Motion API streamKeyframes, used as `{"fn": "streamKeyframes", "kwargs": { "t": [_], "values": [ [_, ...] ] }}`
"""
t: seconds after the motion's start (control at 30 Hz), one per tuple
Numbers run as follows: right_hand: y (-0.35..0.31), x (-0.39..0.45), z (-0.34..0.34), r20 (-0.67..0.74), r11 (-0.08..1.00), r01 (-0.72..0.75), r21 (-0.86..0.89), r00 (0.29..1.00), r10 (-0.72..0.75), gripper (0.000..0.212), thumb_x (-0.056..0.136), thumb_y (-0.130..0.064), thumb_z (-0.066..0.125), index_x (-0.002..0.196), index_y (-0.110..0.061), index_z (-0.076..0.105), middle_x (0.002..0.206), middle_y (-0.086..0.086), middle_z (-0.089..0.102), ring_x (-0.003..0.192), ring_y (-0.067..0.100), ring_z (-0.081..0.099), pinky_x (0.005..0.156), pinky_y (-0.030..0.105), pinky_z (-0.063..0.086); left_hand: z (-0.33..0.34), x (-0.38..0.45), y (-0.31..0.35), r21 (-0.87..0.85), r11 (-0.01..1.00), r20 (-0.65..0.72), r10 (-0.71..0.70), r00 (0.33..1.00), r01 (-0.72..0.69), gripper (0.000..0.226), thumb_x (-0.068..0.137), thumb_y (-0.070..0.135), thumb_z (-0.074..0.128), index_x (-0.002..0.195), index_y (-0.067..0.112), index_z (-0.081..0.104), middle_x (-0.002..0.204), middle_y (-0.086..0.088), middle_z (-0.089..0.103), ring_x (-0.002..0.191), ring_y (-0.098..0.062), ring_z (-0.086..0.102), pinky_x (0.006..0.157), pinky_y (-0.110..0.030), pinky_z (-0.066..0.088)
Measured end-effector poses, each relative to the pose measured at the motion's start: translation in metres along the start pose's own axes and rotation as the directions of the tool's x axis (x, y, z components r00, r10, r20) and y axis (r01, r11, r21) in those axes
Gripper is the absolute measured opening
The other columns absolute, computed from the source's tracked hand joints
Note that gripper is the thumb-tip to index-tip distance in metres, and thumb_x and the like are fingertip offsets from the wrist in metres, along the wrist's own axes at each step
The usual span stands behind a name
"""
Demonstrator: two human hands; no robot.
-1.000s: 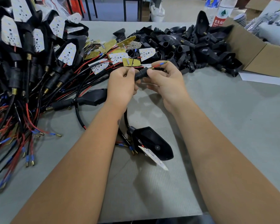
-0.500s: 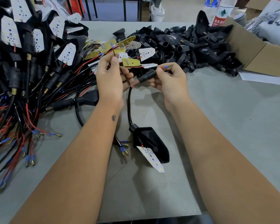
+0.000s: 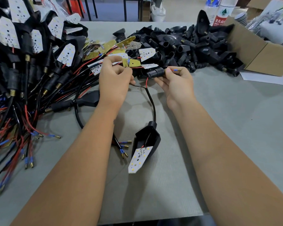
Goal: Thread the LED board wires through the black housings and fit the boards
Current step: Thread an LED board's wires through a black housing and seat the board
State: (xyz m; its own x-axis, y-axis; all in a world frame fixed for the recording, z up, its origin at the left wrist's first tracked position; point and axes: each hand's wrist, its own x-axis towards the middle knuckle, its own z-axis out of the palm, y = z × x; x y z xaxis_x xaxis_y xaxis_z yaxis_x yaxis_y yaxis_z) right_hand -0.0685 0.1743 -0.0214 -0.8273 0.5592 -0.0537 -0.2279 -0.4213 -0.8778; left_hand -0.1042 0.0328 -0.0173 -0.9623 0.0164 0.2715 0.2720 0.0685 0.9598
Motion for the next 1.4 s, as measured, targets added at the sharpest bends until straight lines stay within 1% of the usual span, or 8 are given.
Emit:
{"fn": "streamKeyframes", "kwargs": {
  "t": [0.1,0.2,0.33,0.53,0.63,0.8,1.1,1.4],
  "values": [
    [-0.0006,0.0006,-0.0005,0.003,1.0,-0.003,0.026,1.0,0.003,0.014,0.099,0.002,0.046,0.088,-0.006,0.049,0.095,0.018,0.059,0.074,0.022,0.066,0.067,0.027,0.059,-0.0011,0.001,0.0012,0.017,0.999,0.06,-0.03,0.998,0.029,0.032,0.082,0.0,0.047,0.095,0.024,0.064,0.057,0.01,0.061,0.055,-0.008,0.062,0.047,-0.014,0.04],
    [-0.001,0.0006,0.0004,-0.001,0.999,-0.009,0.038,1.0,0.009,0.014,0.099,0.003,0.046,0.088,-0.005,0.049,0.094,0.018,0.058,0.073,0.022,0.064,0.068,0.028,0.06,-0.0004,0.0,0.0018,0.027,1.0,0.094,-0.015,0.995,0.013,0.033,0.086,-0.001,0.047,0.088,0.026,0.067,0.063,0.007,0.06,0.053,-0.004,0.058,0.048,-0.012,0.041],
    [-0.0015,-0.0001,0.001,-0.006,0.999,-0.014,0.052,1.0,0.015,0.015,0.099,0.003,0.046,0.087,-0.005,0.048,0.098,0.021,0.056,0.072,0.021,0.062,0.069,0.029,0.061,0.0003,-0.0001,0.0,0.026,1.0,0.122,-0.003,0.992,0.0,0.018,0.097,0.009,0.052,0.094,0.021,0.066,0.067,0.005,0.059,0.053,0.002,0.054,0.055,-0.012,0.045],
    [-0.0021,-0.0004,0.0006,-0.013,0.996,-0.024,0.082,1.0,0.025,0.013,0.099,0.003,0.046,0.089,-0.005,0.048,0.101,0.022,0.056,0.076,0.023,0.062,0.075,0.033,0.061,-0.0003,0.0005,-0.004,0.049,0.999,0.193,0.012,0.981,-0.021,0.019,0.098,0.008,0.054,0.108,0.019,0.064,0.067,0.009,0.068,0.056,0.0,0.056,0.062,-0.014,0.047],
    [-0.0028,-0.0003,-0.0002,-0.015,0.99,-0.026,0.137,0.999,0.028,0.014,0.1,0.004,0.044,0.088,-0.005,0.047,0.094,0.02,0.056,0.074,0.023,0.062,0.077,0.034,0.06,0.0001,-0.0001,-0.0044,0.092,0.996,0.227,-0.008,0.974,-0.013,0.017,0.096,0.005,0.057,0.1,0.017,0.068,0.069,0.007,0.07,0.058,0.0,0.061,0.065,-0.014,0.049],
    [-0.0037,0.0004,-0.0013,-0.017,0.984,-0.042,0.172,0.999,0.046,0.013,0.1,0.004,0.044,0.09,-0.004,0.047,0.088,0.019,0.058,0.07,0.021,0.063,0.073,0.032,0.061,0.0012,-0.0026,-0.0026,0.105,0.994,0.232,0.004,0.973,-0.029,0.022,0.094,0.004,0.06,0.086,0.023,0.069,0.071,0.006,0.071,0.061,0.002,0.064,0.065,-0.012,0.049],
    [-0.0039,0.002,-0.0025,-0.01,0.978,-0.06,0.201,0.998,0.063,0.012,0.1,0.004,0.043,0.091,-0.004,0.047,0.086,0.018,0.059,0.068,0.021,0.065,0.07,0.03,0.061,0.0002,-0.0005,-0.0023,0.085,0.996,0.207,0.022,0.978,-0.041,0.024,0.096,0.007,0.058,0.086,0.027,0.069,0.065,0.013,0.071,0.063,0.001,0.064,0.066,-0.013,0.05],
    [-0.0046,0.0031,-0.0031,-0.009,0.972,-0.073,0.222,0.997,0.077,0.014,0.098,0.006,0.045,0.088,-0.003,0.047,0.083,0.018,0.057,0.066,0.021,0.06,0.063,0.028,0.061,0.0013,-0.0029,-0.0006,0.078,0.996,0.232,0.03,0.972,-0.05,0.024,0.096,0.005,0.058,0.084,0.024,0.068,0.072,0.005,0.07,0.064,0.002,0.063,0.068,-0.013,0.05]
  ]
}}
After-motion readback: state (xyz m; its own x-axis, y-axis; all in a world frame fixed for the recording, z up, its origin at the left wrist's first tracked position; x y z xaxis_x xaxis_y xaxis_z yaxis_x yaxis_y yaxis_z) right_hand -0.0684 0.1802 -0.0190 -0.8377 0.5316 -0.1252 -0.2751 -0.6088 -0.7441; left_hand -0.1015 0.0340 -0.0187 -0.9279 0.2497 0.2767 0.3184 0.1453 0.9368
